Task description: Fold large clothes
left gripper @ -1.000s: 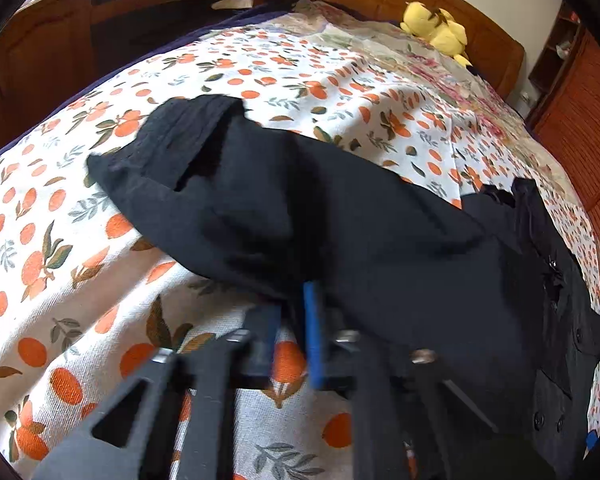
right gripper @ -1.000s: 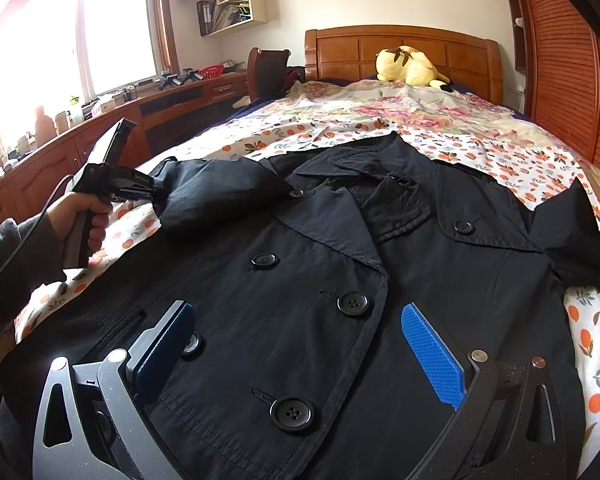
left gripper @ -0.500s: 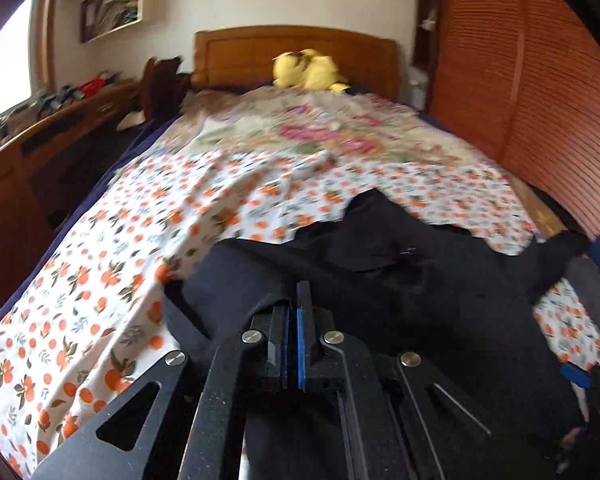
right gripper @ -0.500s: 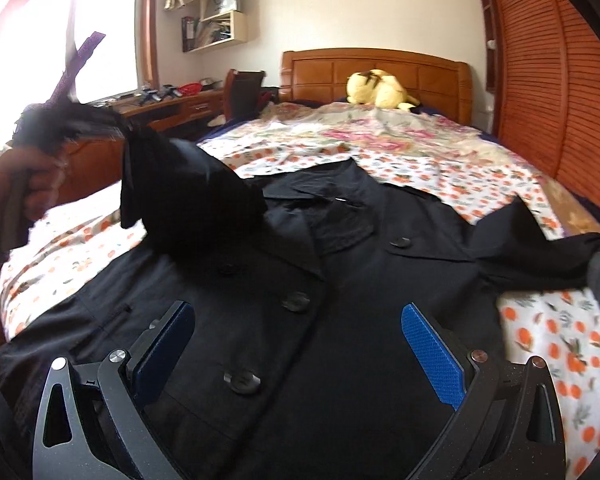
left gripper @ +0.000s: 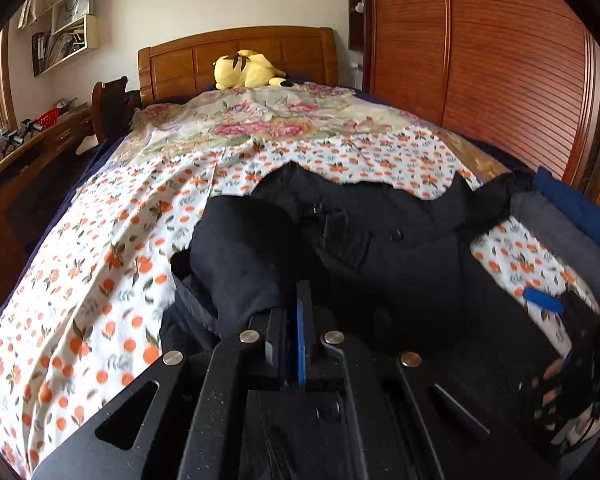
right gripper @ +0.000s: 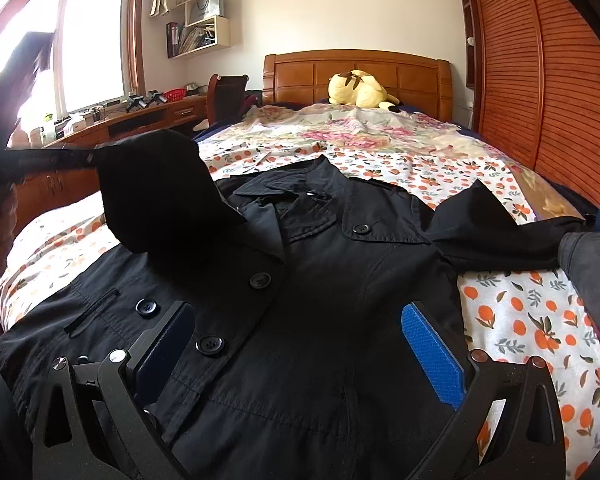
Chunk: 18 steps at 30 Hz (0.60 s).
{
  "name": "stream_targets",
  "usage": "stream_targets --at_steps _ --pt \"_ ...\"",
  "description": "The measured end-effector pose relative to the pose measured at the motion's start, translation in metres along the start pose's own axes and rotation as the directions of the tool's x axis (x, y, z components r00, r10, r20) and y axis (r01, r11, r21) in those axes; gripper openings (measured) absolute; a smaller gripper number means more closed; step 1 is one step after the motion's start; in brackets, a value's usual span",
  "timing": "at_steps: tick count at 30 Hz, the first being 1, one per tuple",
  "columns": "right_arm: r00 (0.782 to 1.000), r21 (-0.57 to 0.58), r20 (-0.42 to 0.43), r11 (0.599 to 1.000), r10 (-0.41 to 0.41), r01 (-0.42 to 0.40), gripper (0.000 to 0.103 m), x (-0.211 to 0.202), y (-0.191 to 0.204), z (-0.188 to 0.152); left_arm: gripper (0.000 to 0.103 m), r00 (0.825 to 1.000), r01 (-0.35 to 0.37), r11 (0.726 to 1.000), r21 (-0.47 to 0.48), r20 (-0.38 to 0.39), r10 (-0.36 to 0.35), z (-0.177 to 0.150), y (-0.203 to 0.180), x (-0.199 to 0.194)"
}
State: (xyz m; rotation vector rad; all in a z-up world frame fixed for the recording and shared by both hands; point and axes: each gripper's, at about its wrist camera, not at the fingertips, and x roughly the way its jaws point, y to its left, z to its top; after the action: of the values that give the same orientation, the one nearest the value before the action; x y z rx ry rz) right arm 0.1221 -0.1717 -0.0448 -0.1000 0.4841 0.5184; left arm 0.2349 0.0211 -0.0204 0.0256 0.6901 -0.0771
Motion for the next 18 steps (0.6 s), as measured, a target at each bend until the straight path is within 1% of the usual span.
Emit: stream_targets --at_steps 2,4,5,6,10,13,14,15,16,17,18 --pt "1.0 -0.003 -0.004 1.0 0.004 -0.004 0.103 0.0 0.001 0.001 0.005 1.0 0.014 1.0 -0.014 -0.007 -0.014 -0.012 0.002 -0.004" --pt "1.0 -0.007 -0.009 1.0 0.014 -0.014 0.103 -0.001 0.004 0.002 0.021 0.999 0.049 0.998 -0.038 -0.014 -0.05 -0.024 0.007 -0.008" --pt "1.0 -0.009 -0.01 1.0 0.014 -0.015 0.103 -0.002 0.005 0.002 0.034 0.998 0.065 0.996 -0.053 -0.01 -0.065 -0.031 0.01 -0.013" --pt "1.0 -0.012 -0.01 1.0 0.013 -0.013 0.103 -0.002 0.006 0.002 0.038 0.998 0.068 0.996 -0.06 -0.001 -0.068 -0.038 0.012 -0.018" --pt "1.0 -0.016 -0.017 1.0 0.008 -0.008 0.103 -0.004 0.014 0.0 0.039 0.999 0.053 0.998 -0.046 -0.006 -0.053 -0.059 0.016 -0.029" --pt "1.0 -0.014 -0.023 1.0 0.015 -0.015 0.103 -0.006 0.023 -0.001 0.045 0.999 0.054 0.998 -0.039 -0.006 -0.054 -0.074 0.02 -0.038" --pt "1.0 -0.016 -0.026 1.0 0.017 -0.017 0.103 -0.007 0.027 -0.001 0.049 0.999 0.052 0.998 -0.039 -0.002 -0.052 -0.079 0.022 -0.041" --pt "0.999 -0.02 -0.026 1.0 0.019 -0.02 0.103 -0.008 0.032 0.0 0.056 0.999 0.052 0.998 -0.041 0.002 -0.052 -0.084 0.025 -0.045" --pt "0.999 -0.027 -0.027 0.999 0.022 -0.023 0.103 -0.009 0.036 0.001 0.06 0.998 0.055 0.997 -0.047 0.006 -0.055 -0.088 0.028 -0.048" --pt "0.999 -0.033 -0.028 0.999 0.025 -0.026 0.103 -0.008 0.039 0.003 0.07 0.998 0.061 0.997 -0.057 0.01 -0.06 -0.093 0.032 -0.052" --pt "0.999 -0.046 -0.029 0.999 0.027 -0.028 0.103 -0.008 0.045 0.005 0.075 0.998 0.063 0.996 -0.068 0.019 -0.062 -0.097 0.036 -0.056"
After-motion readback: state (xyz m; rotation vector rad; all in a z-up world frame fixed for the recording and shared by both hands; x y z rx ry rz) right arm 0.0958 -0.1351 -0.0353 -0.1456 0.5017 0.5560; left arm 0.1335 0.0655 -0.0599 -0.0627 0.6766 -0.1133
